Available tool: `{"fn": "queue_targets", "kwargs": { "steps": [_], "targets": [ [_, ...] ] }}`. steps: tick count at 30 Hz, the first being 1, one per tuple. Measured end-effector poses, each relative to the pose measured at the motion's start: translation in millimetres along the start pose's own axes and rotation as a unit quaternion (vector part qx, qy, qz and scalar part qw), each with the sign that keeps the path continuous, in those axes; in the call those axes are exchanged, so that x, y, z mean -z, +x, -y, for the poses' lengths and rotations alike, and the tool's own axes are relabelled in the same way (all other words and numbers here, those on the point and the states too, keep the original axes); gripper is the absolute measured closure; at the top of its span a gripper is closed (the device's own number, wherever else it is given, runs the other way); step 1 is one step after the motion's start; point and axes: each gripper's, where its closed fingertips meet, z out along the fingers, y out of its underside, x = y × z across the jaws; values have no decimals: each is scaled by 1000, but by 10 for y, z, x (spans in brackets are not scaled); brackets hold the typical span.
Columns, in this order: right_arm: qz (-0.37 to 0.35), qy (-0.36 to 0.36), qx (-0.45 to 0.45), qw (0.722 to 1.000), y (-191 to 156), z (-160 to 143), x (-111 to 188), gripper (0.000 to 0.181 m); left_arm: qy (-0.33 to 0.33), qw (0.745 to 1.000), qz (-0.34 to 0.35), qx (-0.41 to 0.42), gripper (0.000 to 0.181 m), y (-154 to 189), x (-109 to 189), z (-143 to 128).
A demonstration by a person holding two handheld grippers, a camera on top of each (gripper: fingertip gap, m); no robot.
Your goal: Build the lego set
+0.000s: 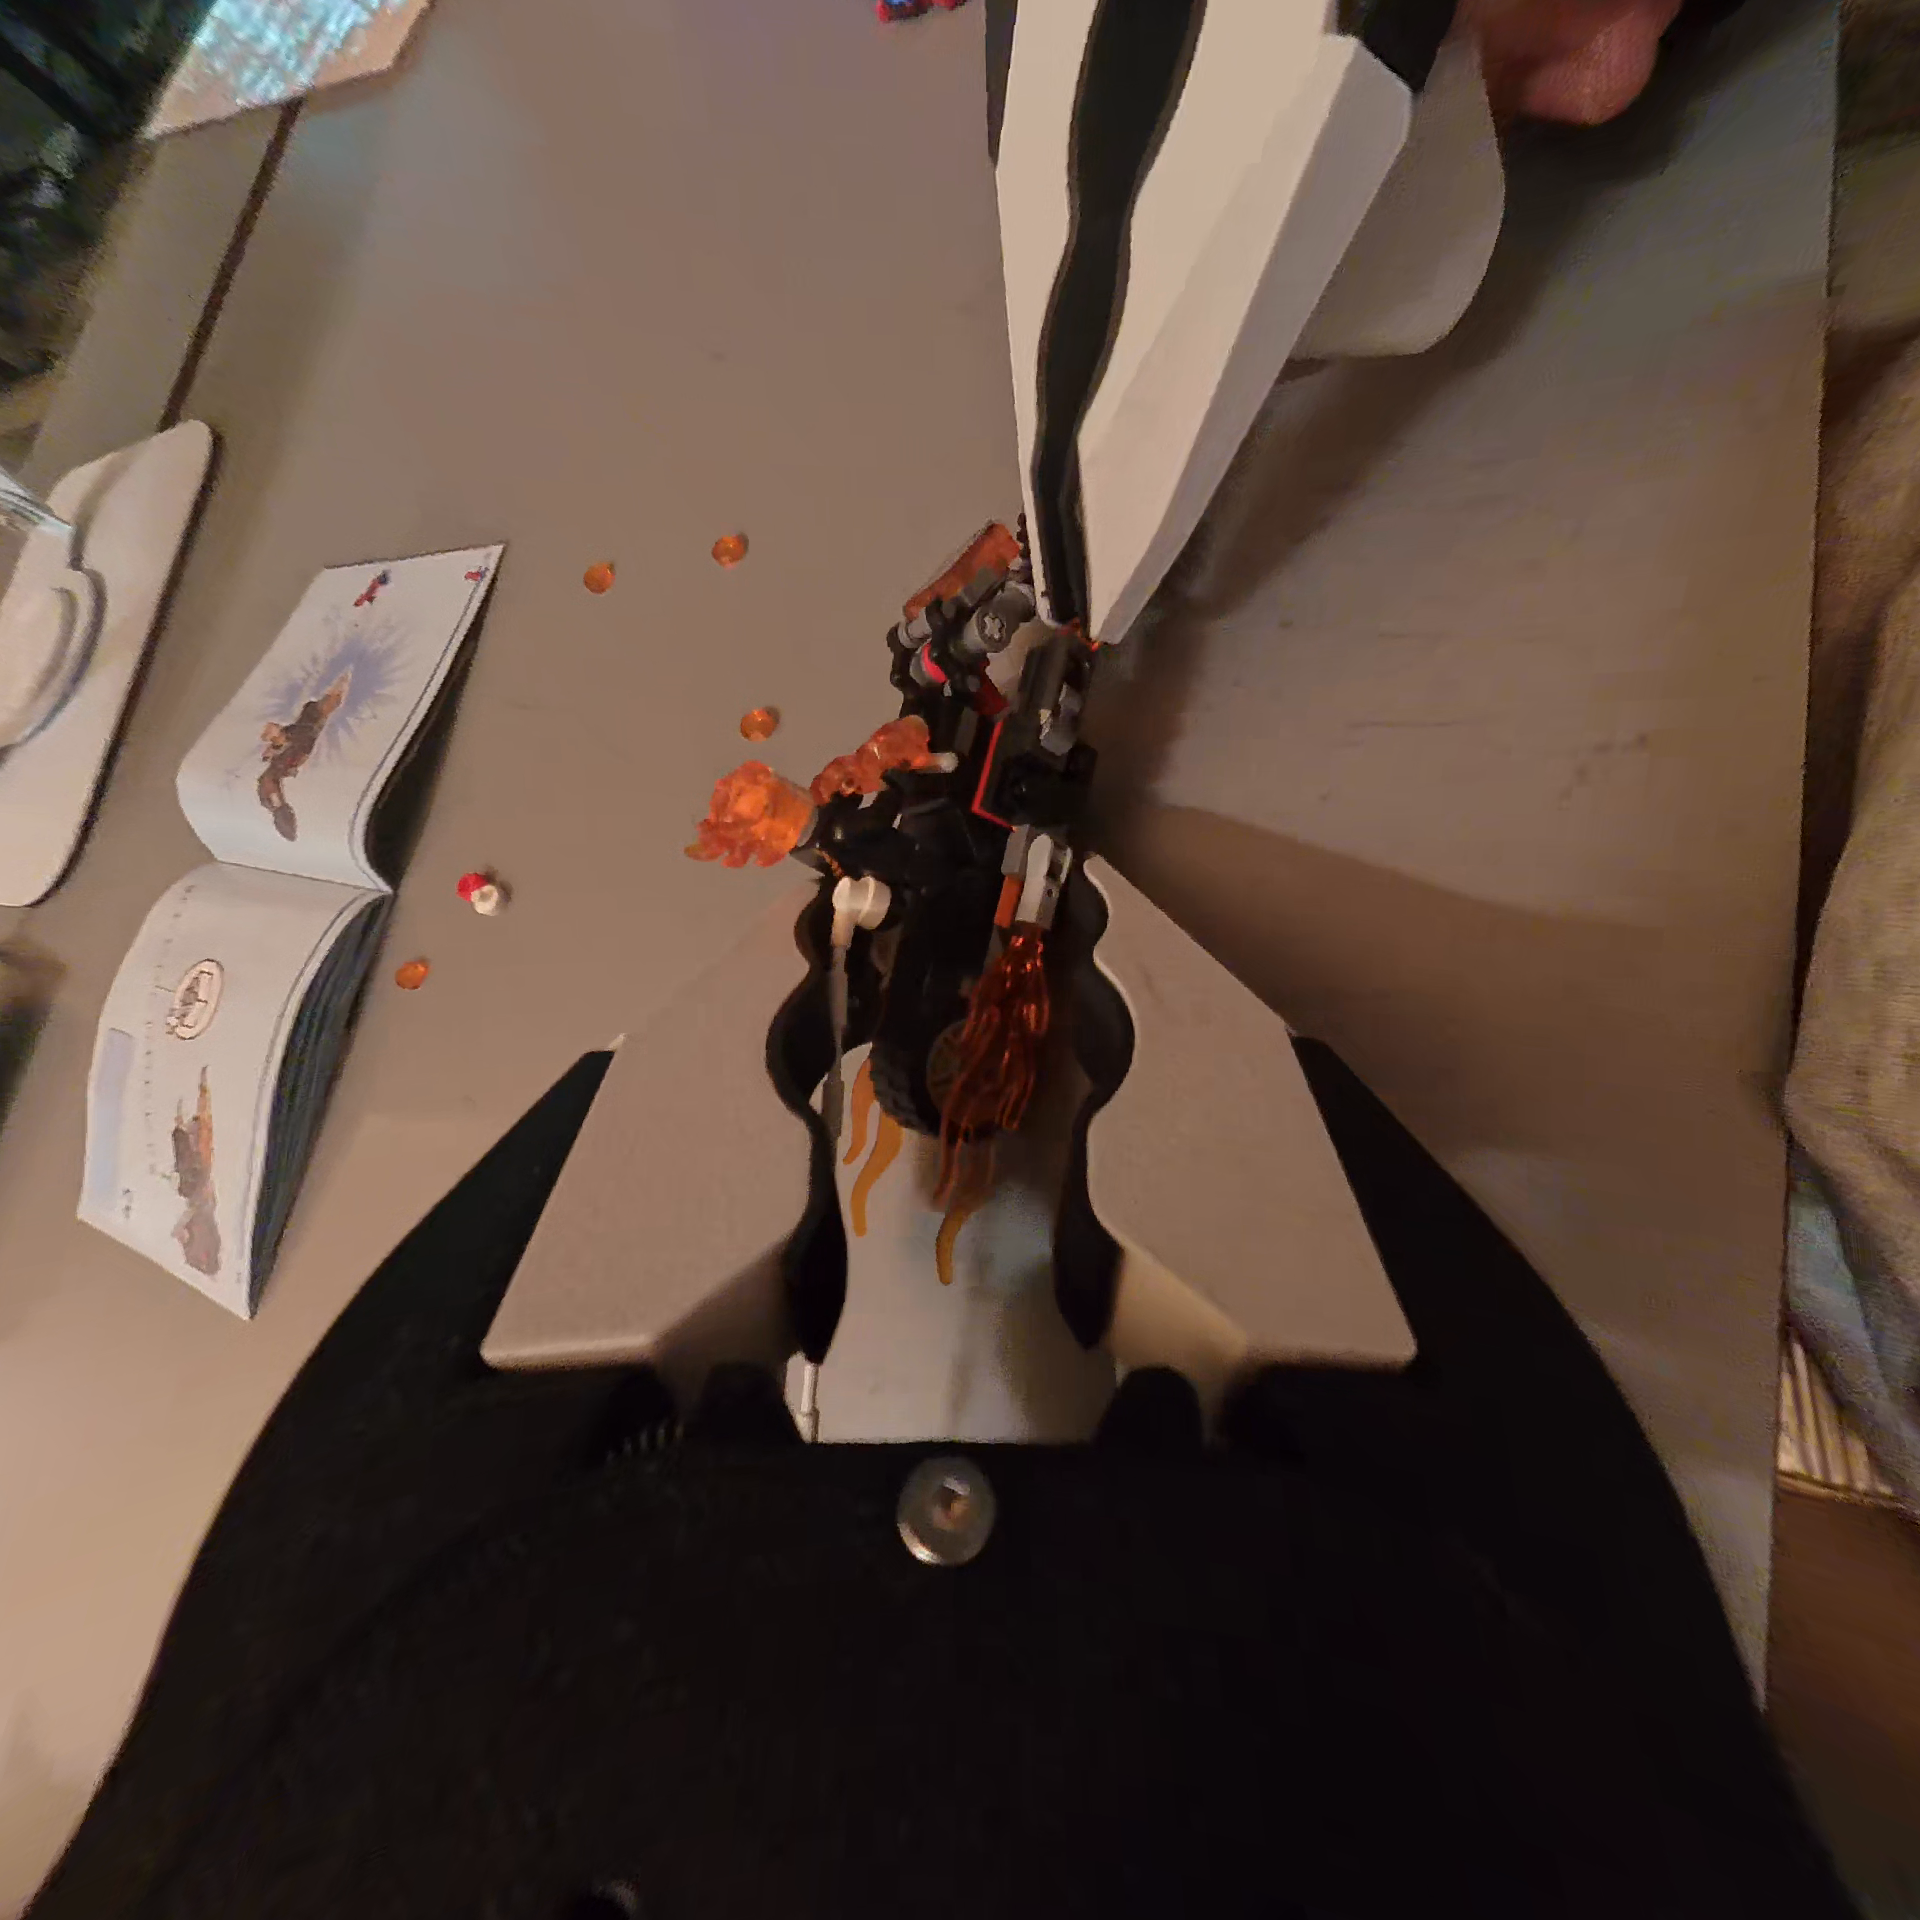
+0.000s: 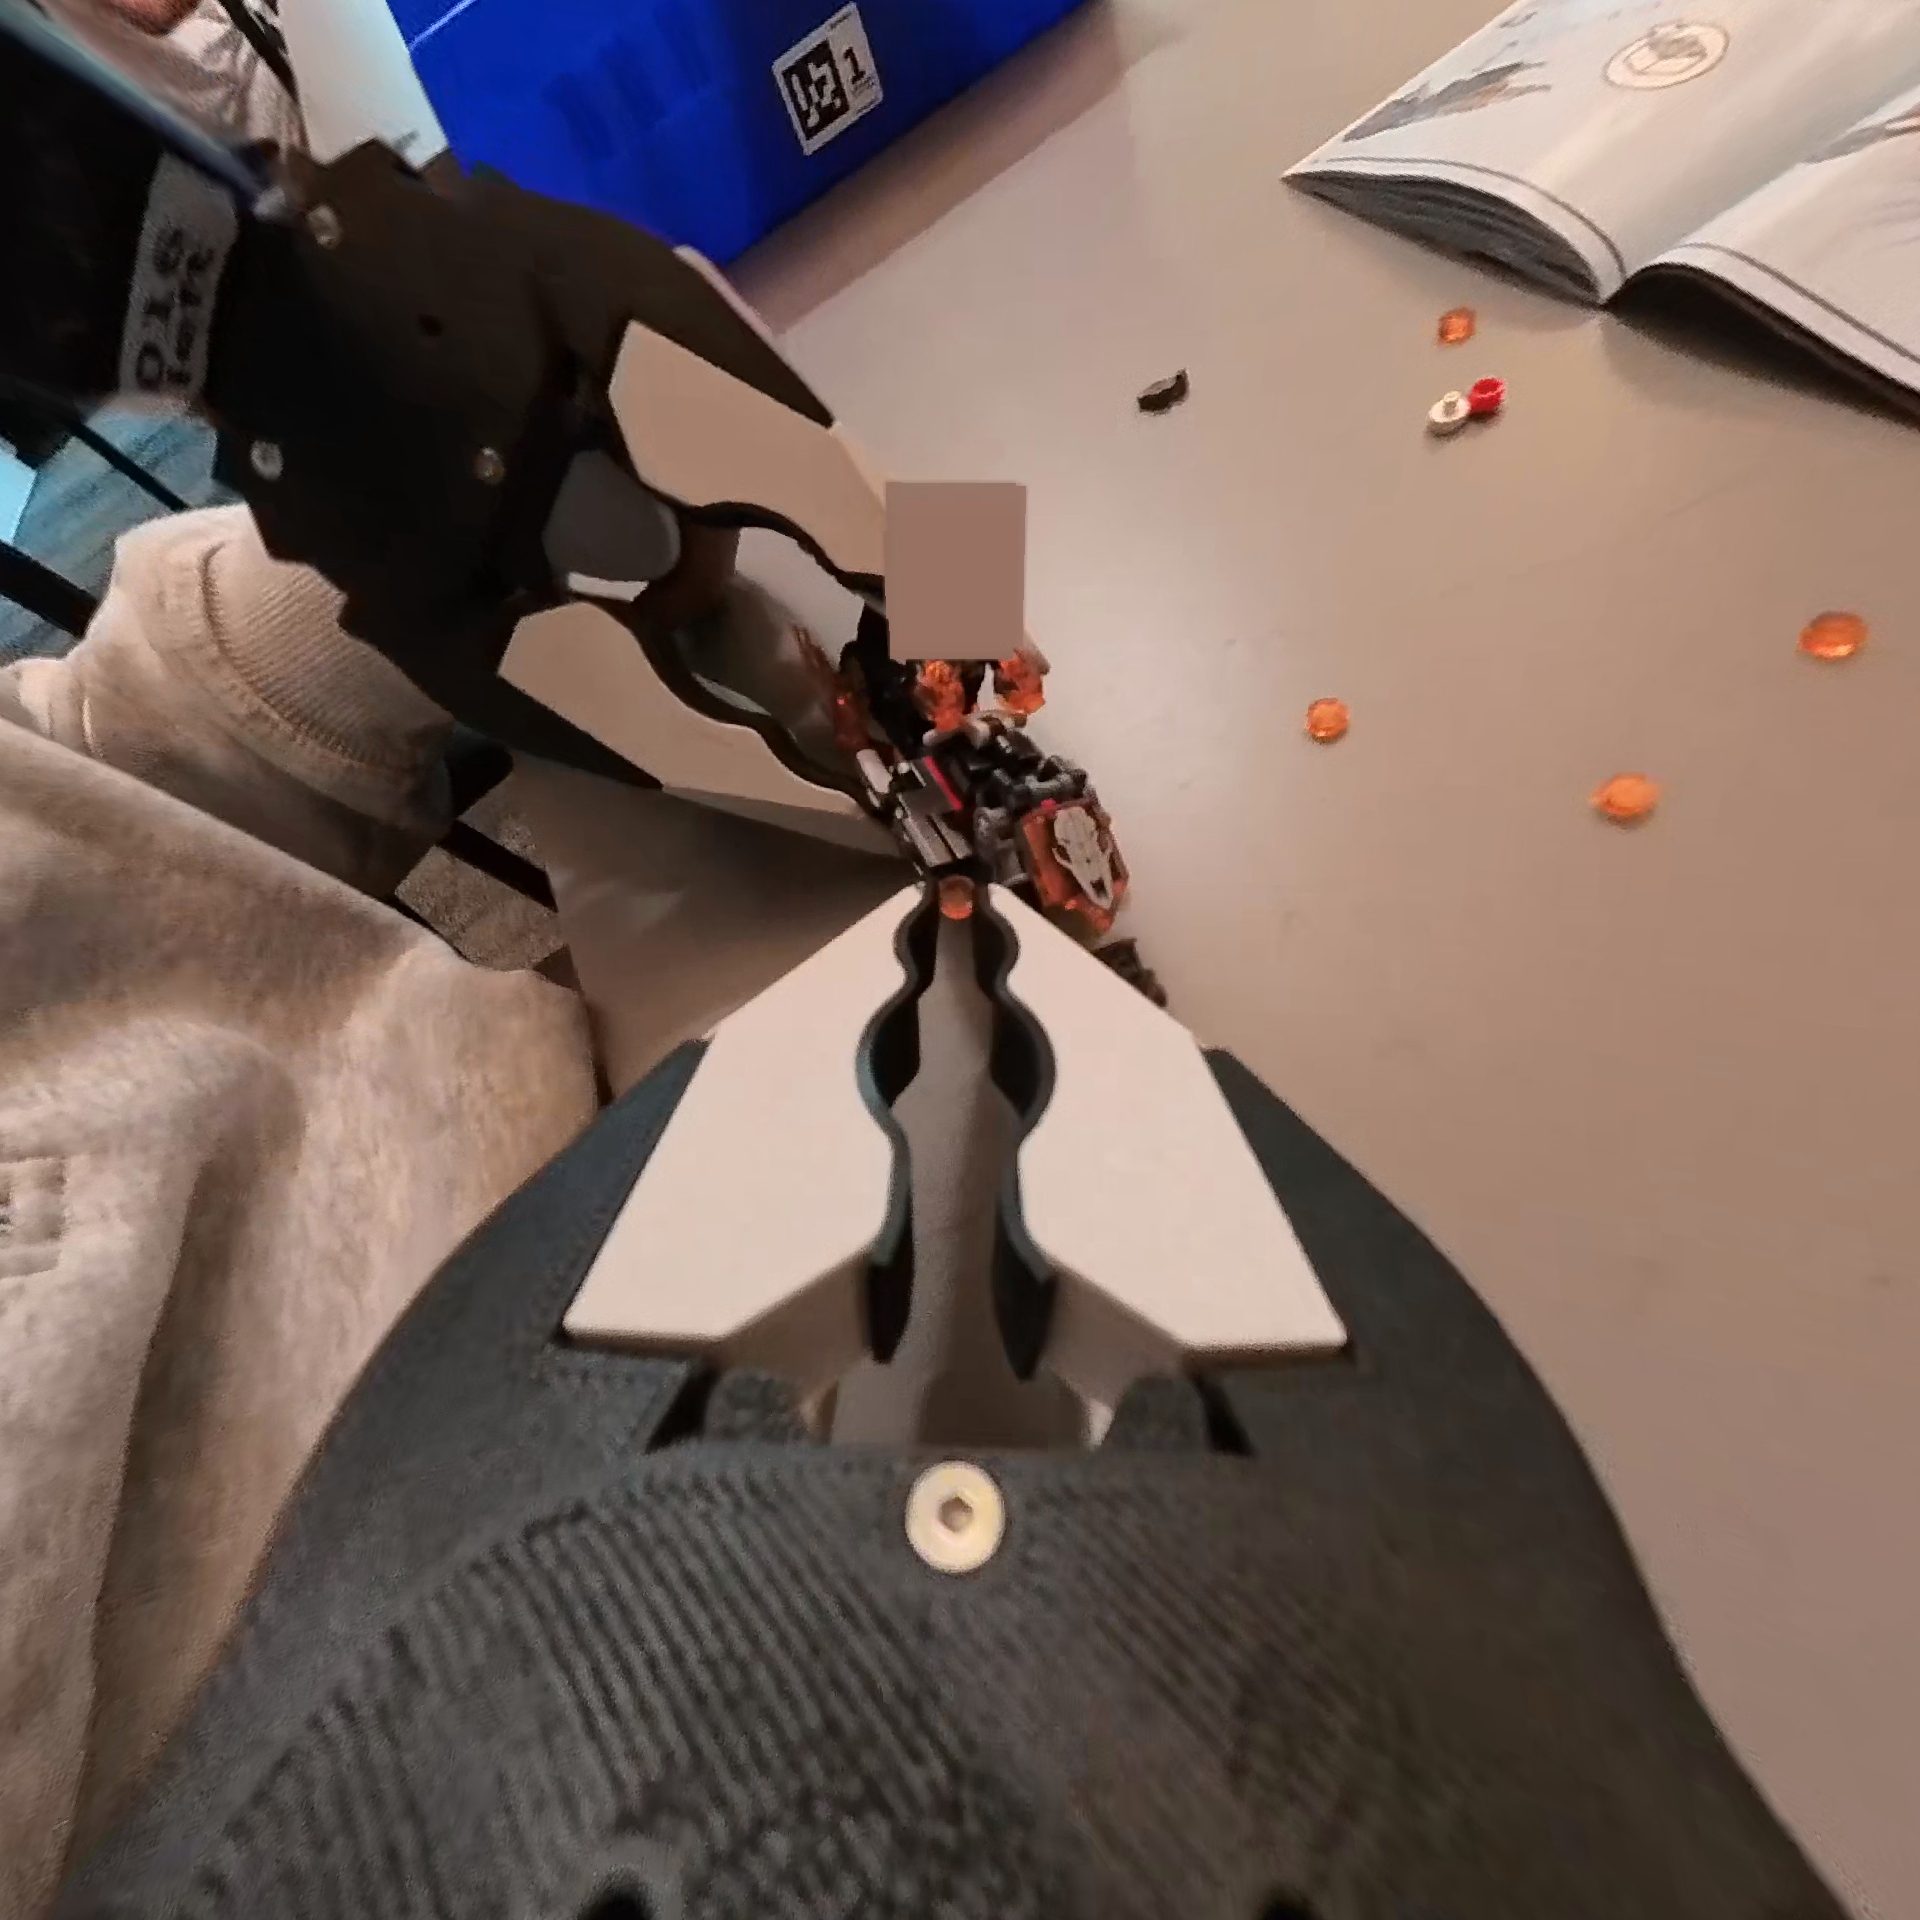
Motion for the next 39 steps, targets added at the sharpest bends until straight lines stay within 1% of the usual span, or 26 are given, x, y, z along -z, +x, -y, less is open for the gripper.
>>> {"fn": "queue_targets", "kwargs": {
  "steps": [6, 13, 29, 38, 39],
  "targets": [
    [-19, 13, -32, 999, -13, -14, 16, 177, -8, 997, 63, -42, 138, 0, 25, 25],
    [-66, 36, -27, 997, 4, 3, 63, 177, -19, 994, 94, -45, 138, 22, 30, 45],
    [-85, 29, -10, 996, -20, -34, 59, 177, -27, 989, 131, -62, 138, 34, 50, 57],
    [-83, 46, -48, 994, -23, -33, 59, 176, -31, 988, 140, -60, 138, 37, 56, 55],
    [-82, 47, -50, 994, -25, -31, 58, 179, -31, 988, 140, -61, 138, 38, 56, 56]
  ]
}}
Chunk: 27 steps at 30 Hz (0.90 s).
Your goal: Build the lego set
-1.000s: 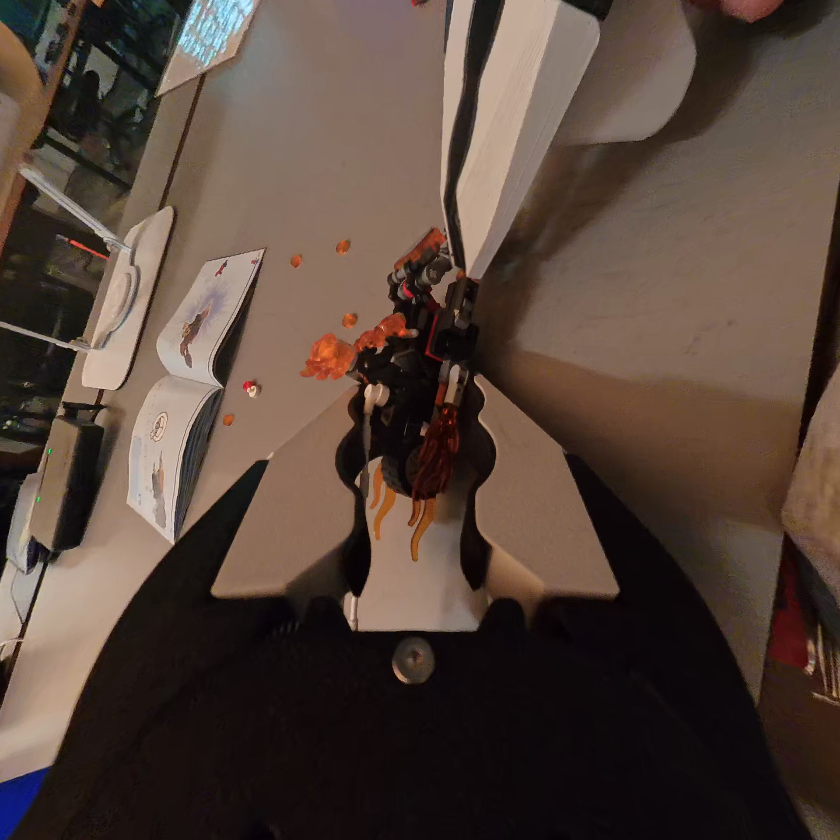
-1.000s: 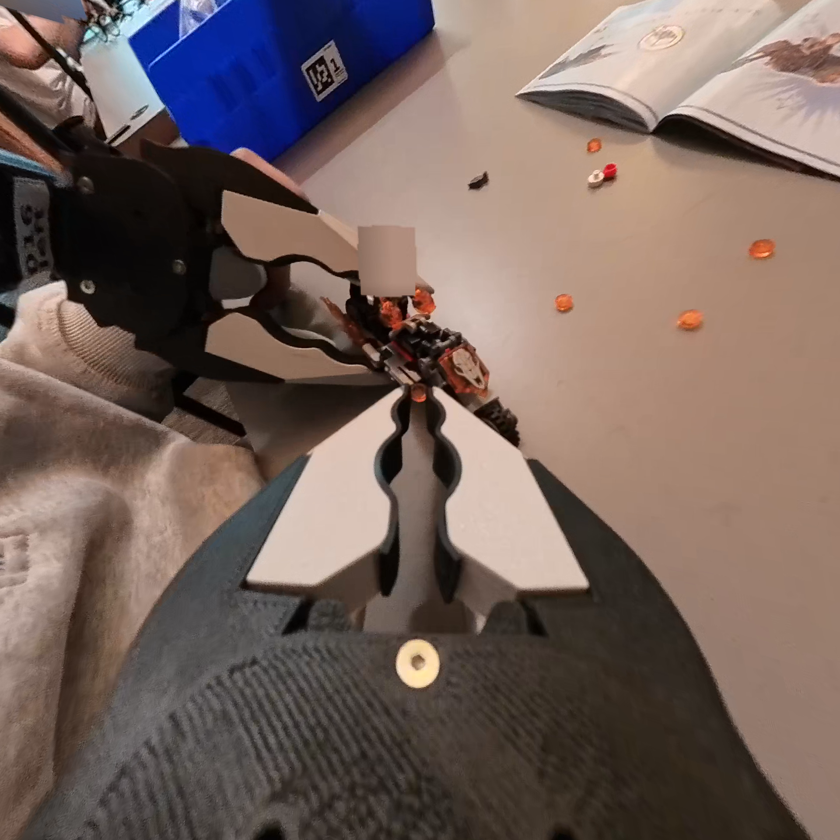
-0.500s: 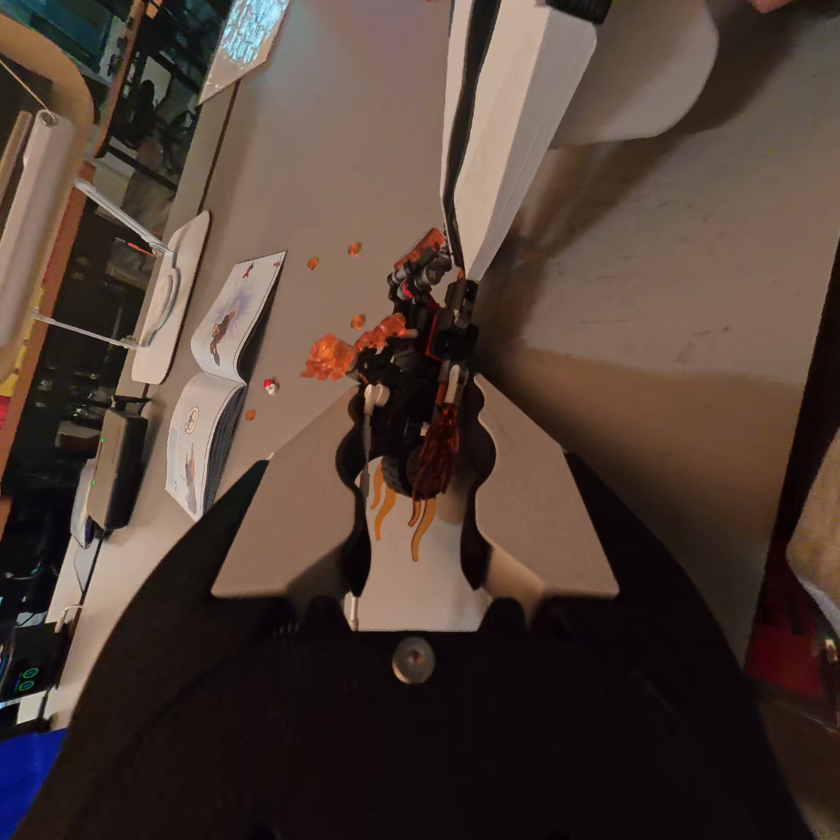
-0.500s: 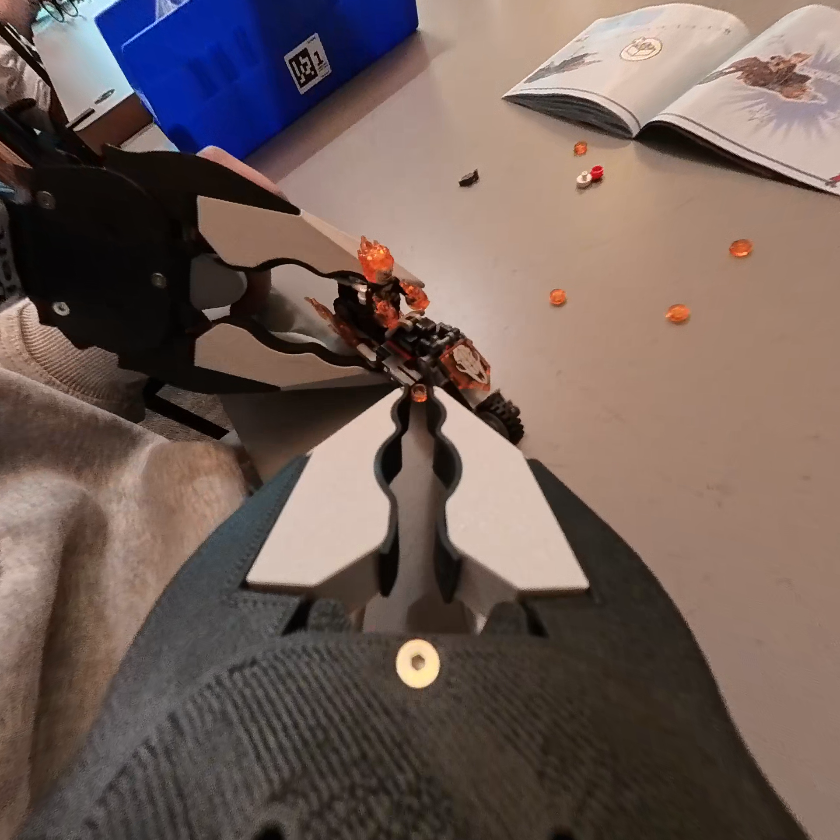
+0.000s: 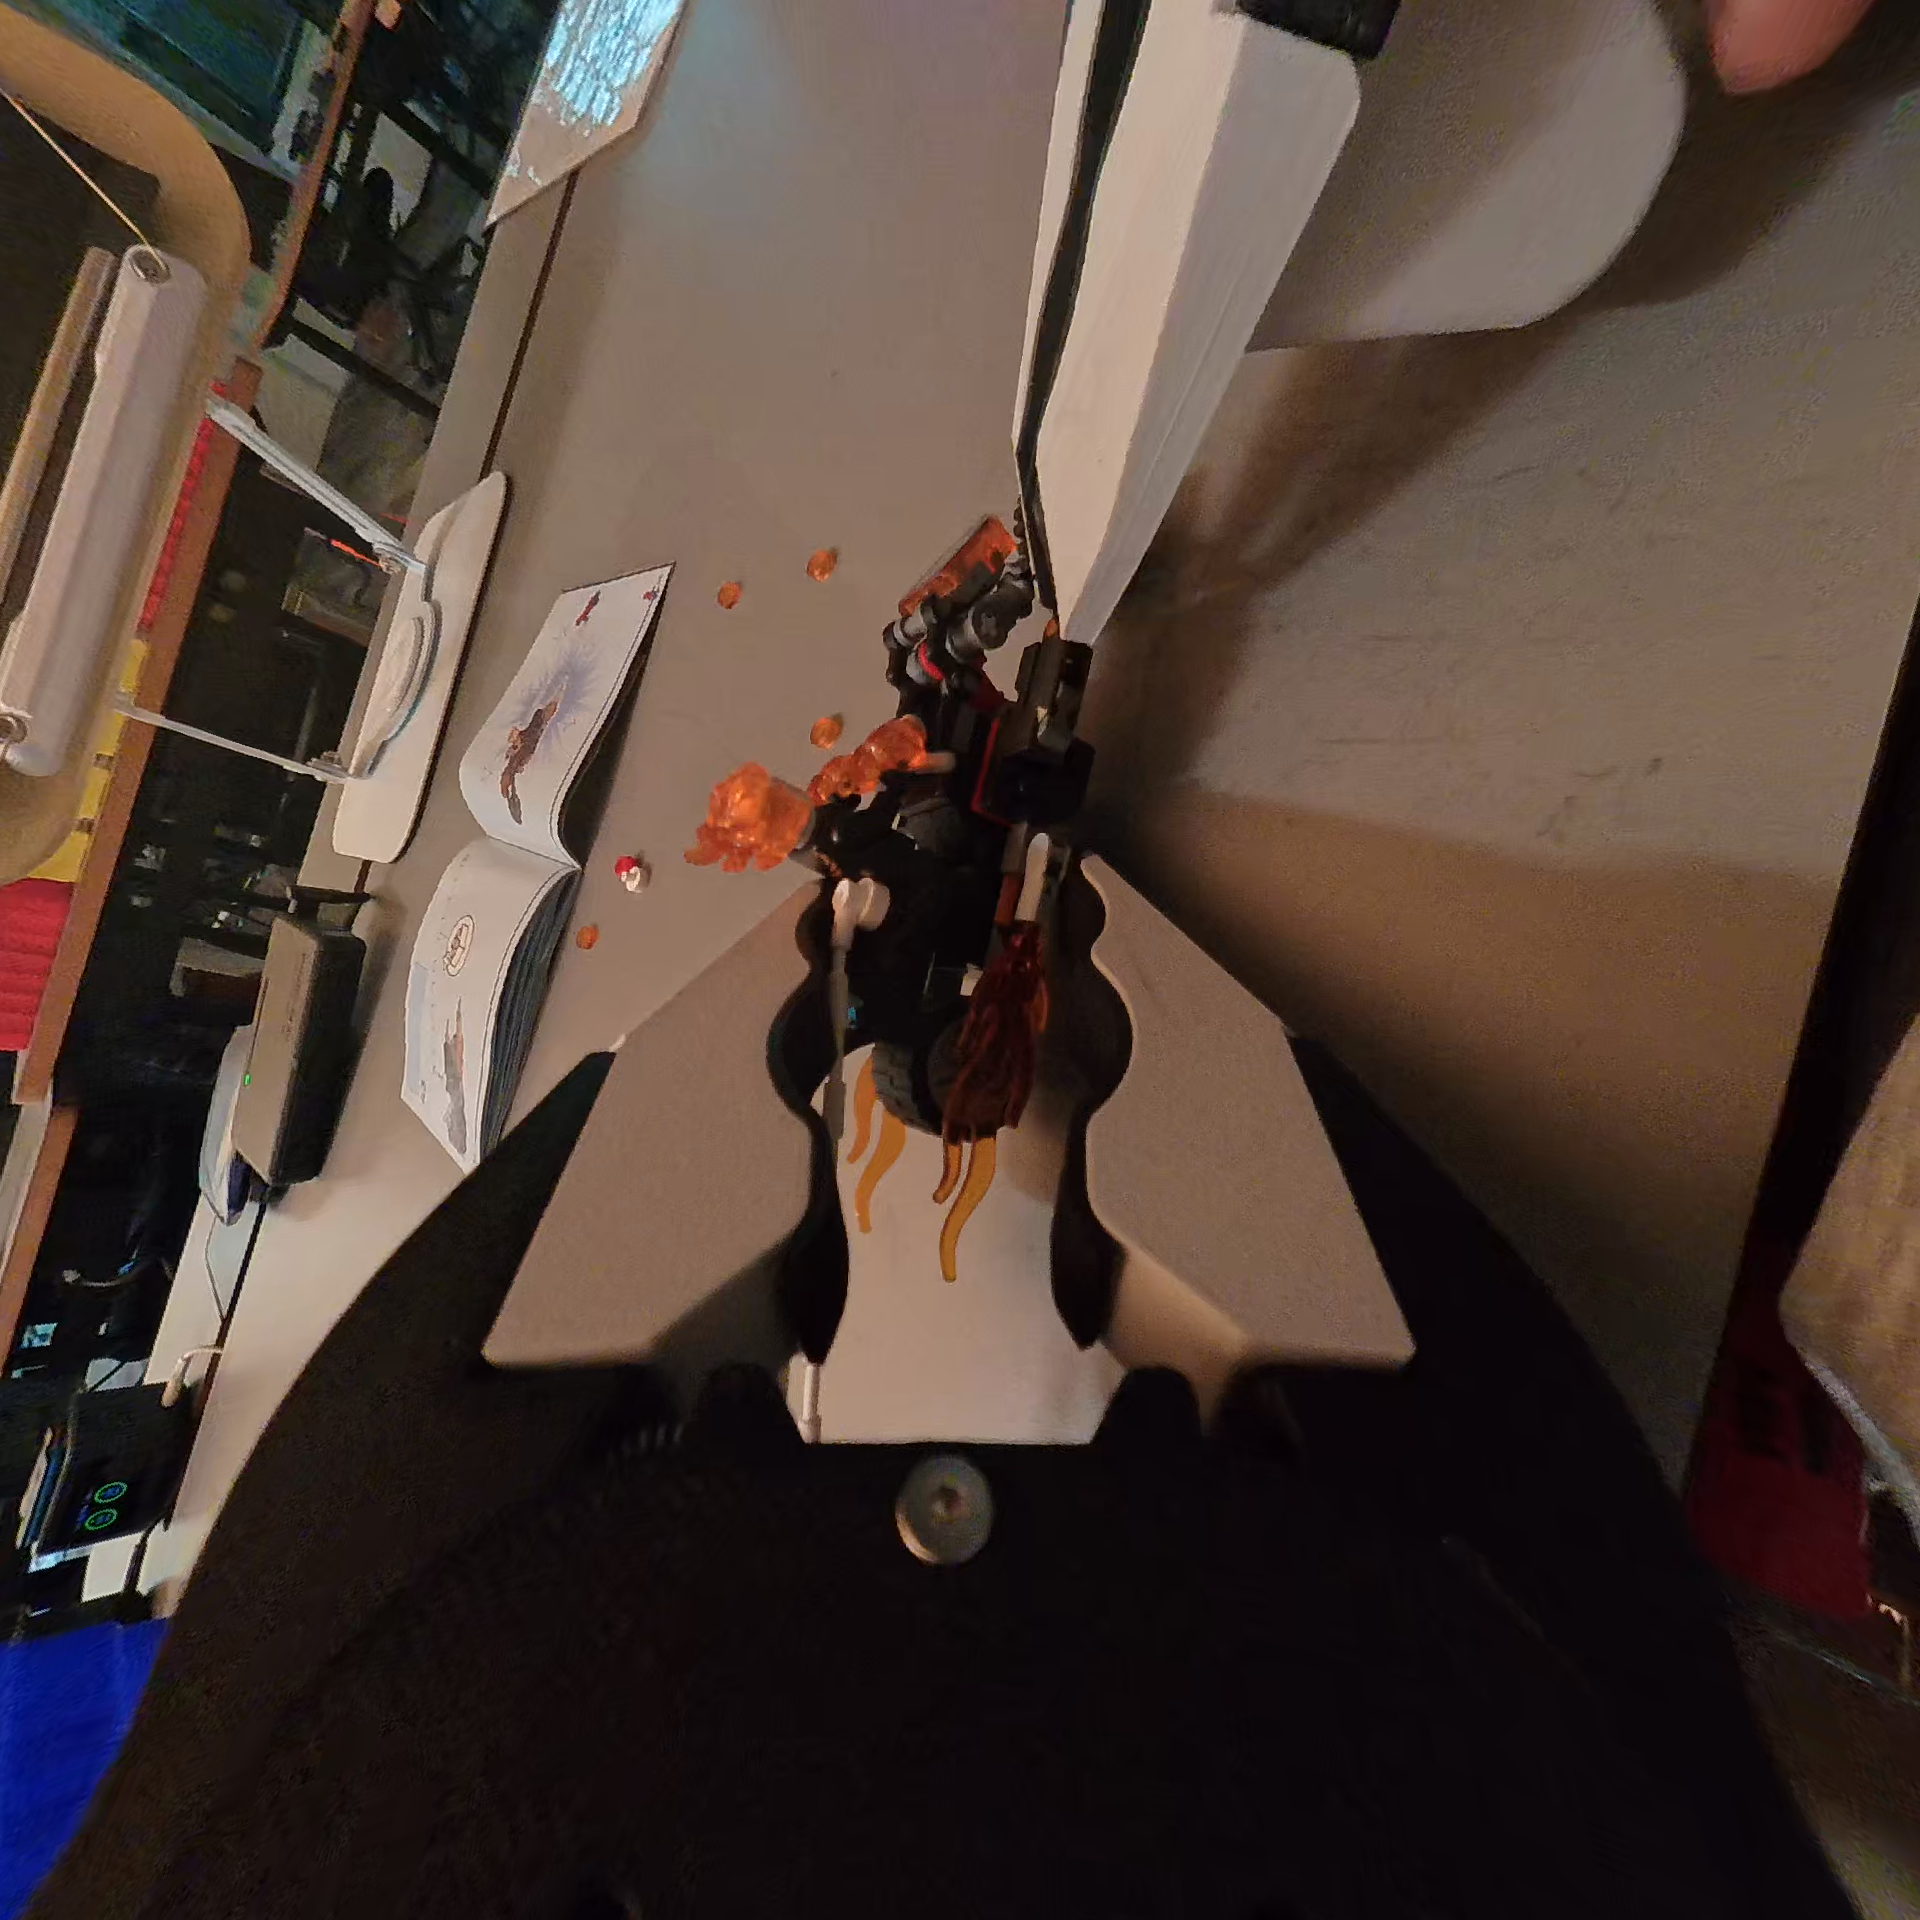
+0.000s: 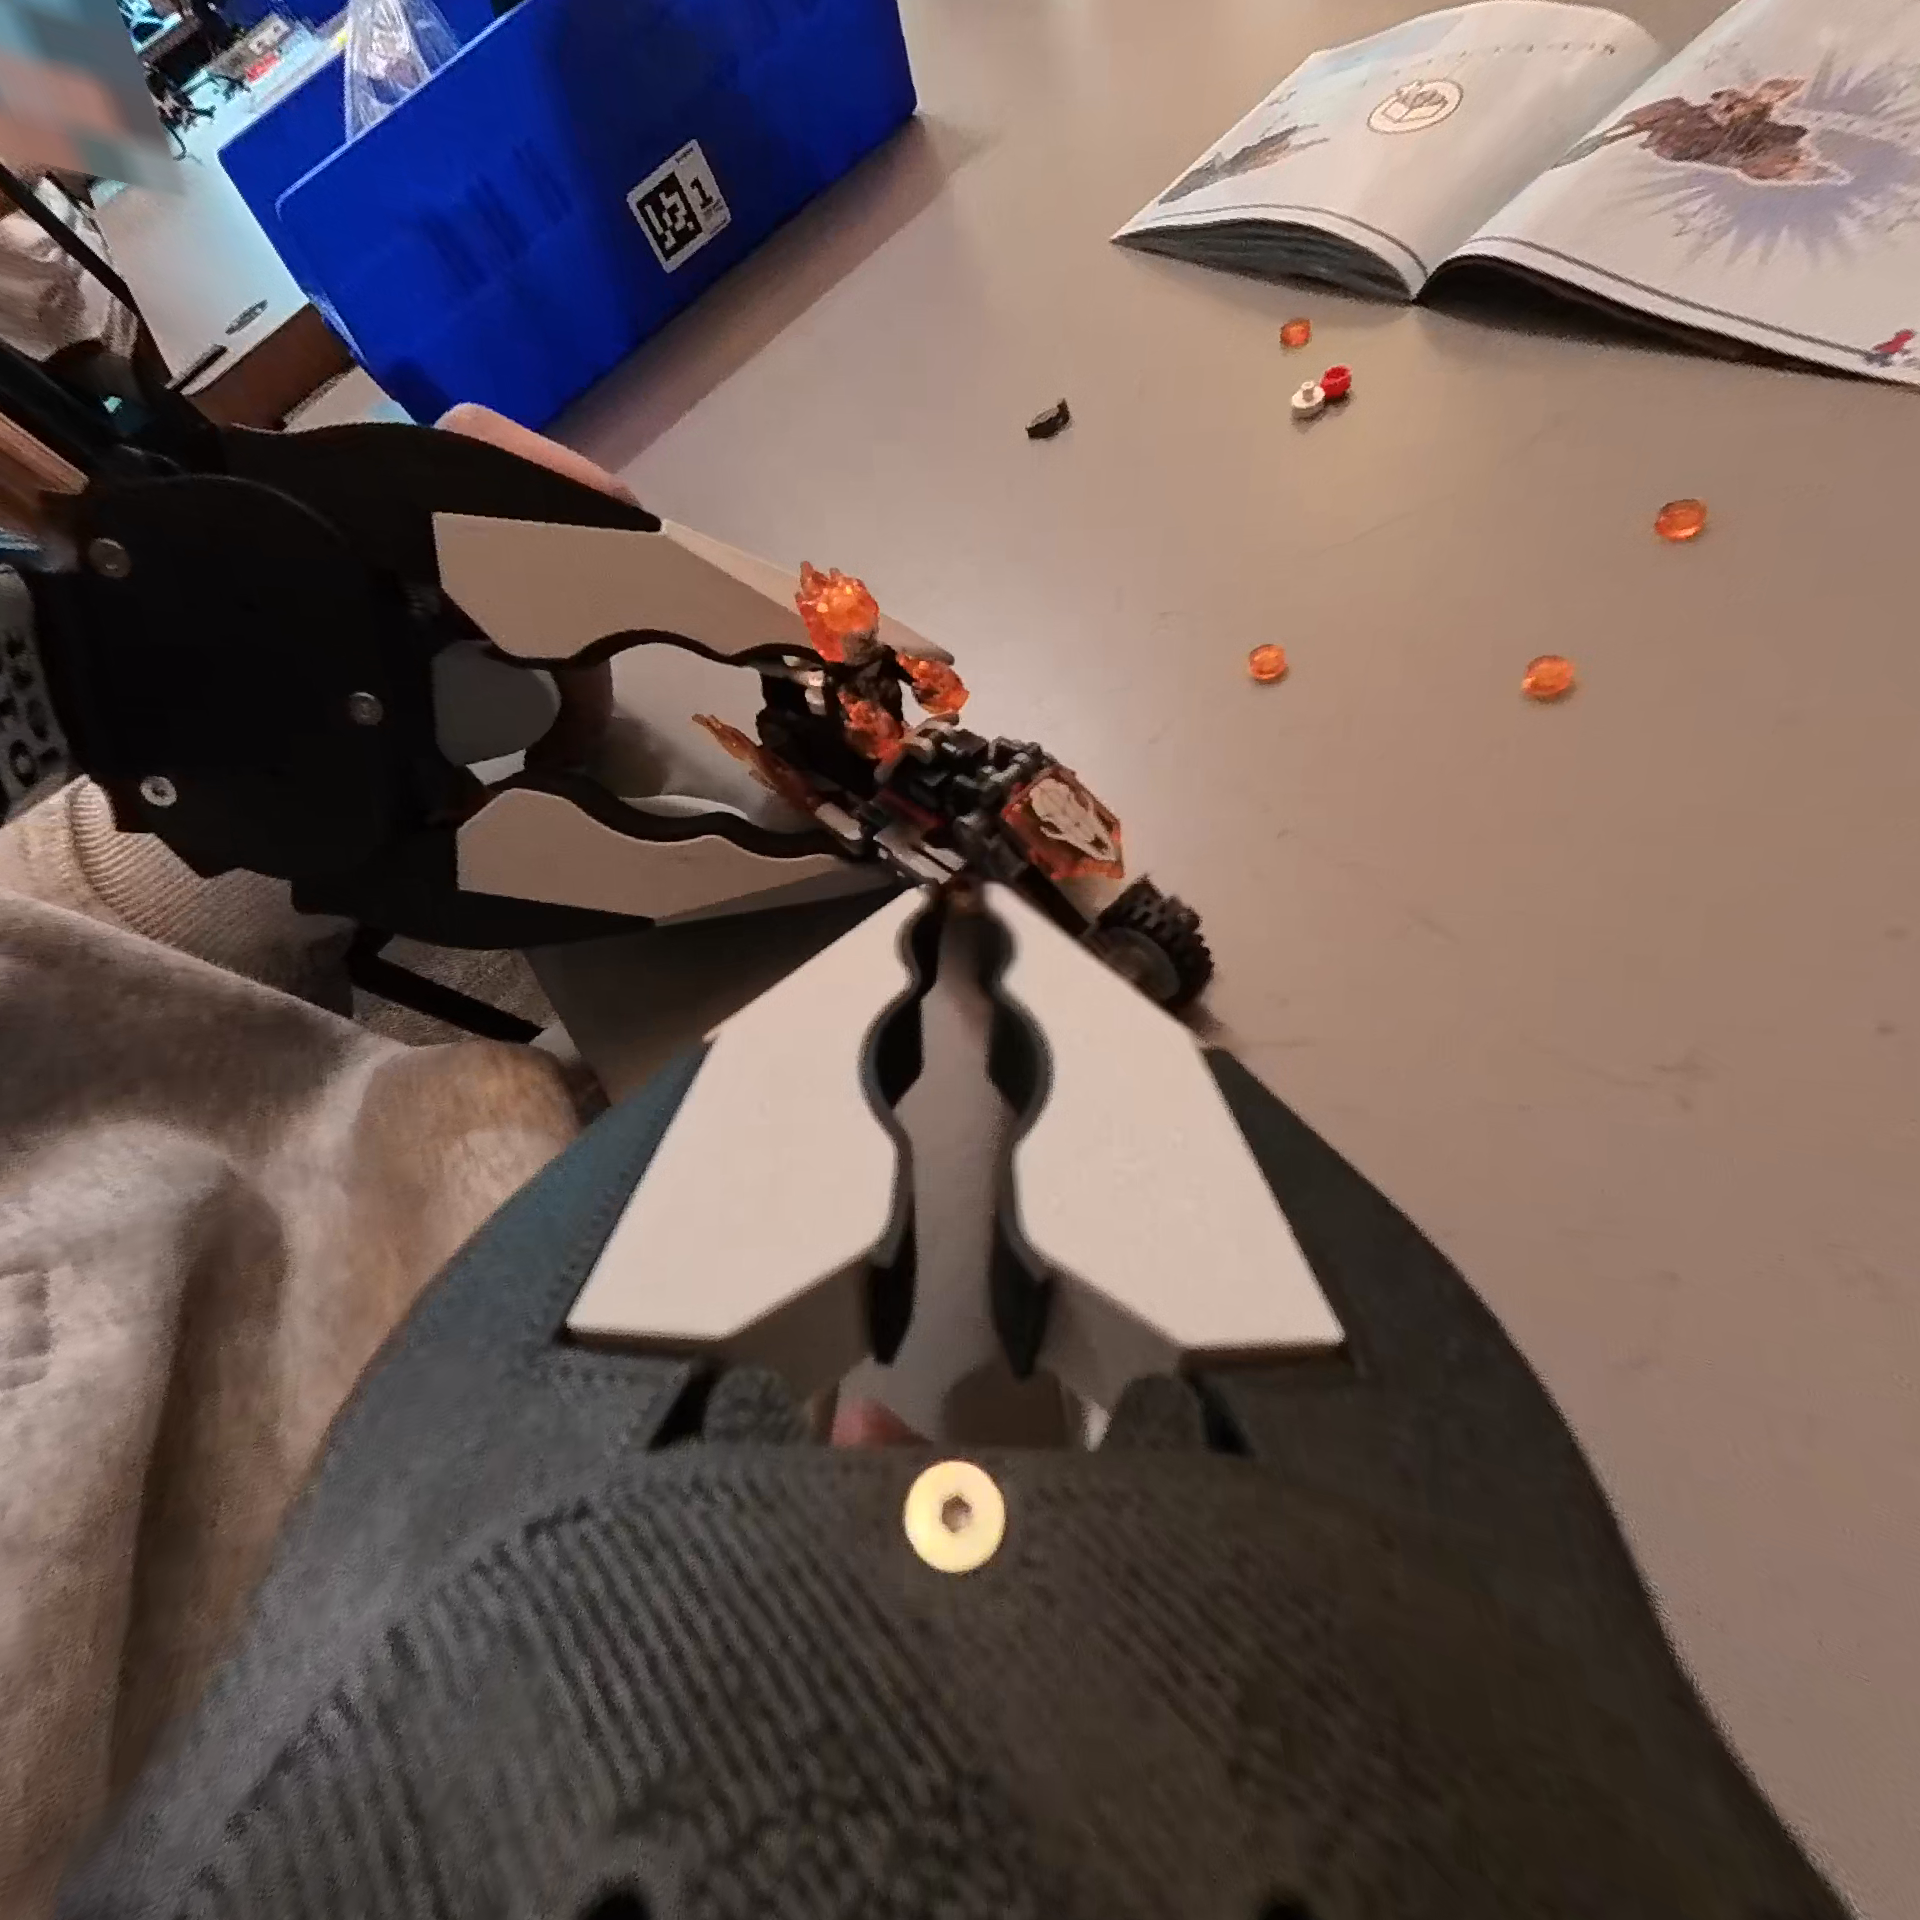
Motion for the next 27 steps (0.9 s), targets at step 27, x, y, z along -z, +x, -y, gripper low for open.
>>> {"fn": "queue_targets", "kwargs": {
  "steps": [27],
  "targets": [
    [-24, -38, 28, 999, 174, -165, 151, 159, -54, 996, 46, 58, 138, -323, -9, -312]
  ]
}}
